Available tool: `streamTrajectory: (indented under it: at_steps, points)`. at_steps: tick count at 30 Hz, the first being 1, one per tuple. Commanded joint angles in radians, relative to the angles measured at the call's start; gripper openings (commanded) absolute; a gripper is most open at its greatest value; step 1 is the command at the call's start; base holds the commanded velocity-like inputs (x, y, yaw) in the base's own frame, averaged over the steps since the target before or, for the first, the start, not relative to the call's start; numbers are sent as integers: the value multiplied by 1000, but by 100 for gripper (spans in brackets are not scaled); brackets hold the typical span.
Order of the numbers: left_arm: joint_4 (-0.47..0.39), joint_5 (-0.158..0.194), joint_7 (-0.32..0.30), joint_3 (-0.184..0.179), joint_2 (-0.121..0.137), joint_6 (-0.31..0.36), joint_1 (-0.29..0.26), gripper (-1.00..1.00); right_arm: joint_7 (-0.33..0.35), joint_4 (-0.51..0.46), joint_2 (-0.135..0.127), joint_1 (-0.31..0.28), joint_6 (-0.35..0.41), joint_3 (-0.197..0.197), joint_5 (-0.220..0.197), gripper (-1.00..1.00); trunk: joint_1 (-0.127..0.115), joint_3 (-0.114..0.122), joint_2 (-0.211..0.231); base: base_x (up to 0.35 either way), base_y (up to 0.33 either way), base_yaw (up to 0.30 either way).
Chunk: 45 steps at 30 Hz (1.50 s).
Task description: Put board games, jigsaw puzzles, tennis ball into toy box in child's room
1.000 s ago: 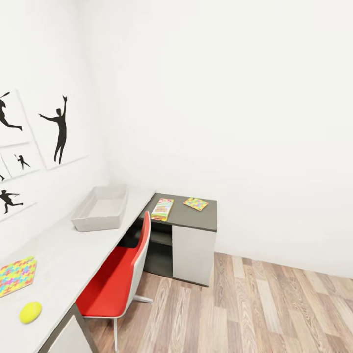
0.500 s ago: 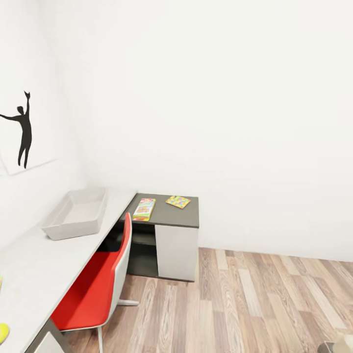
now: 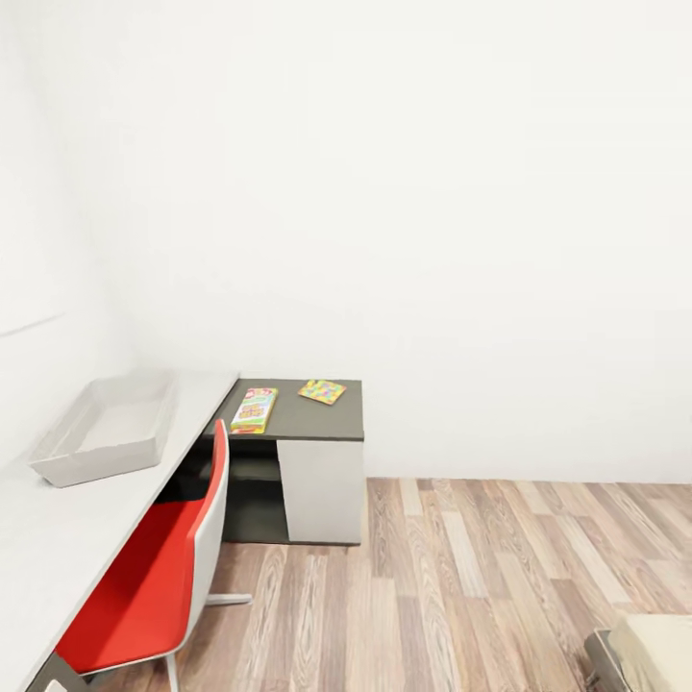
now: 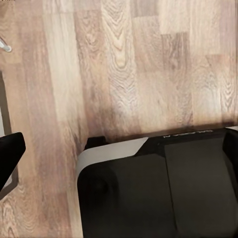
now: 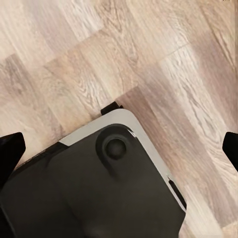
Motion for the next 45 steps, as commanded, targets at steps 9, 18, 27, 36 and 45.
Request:
streamTrajectory:
  at_steps: [9,18,27,36,45]
  points:
    - [-2,1,5,-6,0,3,0,100,2,1,1,2,-37,2,-2,100,1,-4,-2,0,0,-30]
    - [-2,0,0,-8,1,1,0,100,0,1,4,2,-36,-1,-7,100,1,-4,-2,0,0,-1]
    - [-2,-1,-4,-9,2,0,0,100,6,1,11,2,-29,-1,-7,100,1,-4,-2,-64,11,-136]
    - [-2,-1,-4,-9,2,0,0,100,7,1,12,1,-29,-1,-6,100,1,-4,-2,-192,74,-275]
    - [-2,-2,-4,-9,2,0,0,100,8,1,13,1,-29,-1,-6,100,1,-4,-2,-182,102,-284]
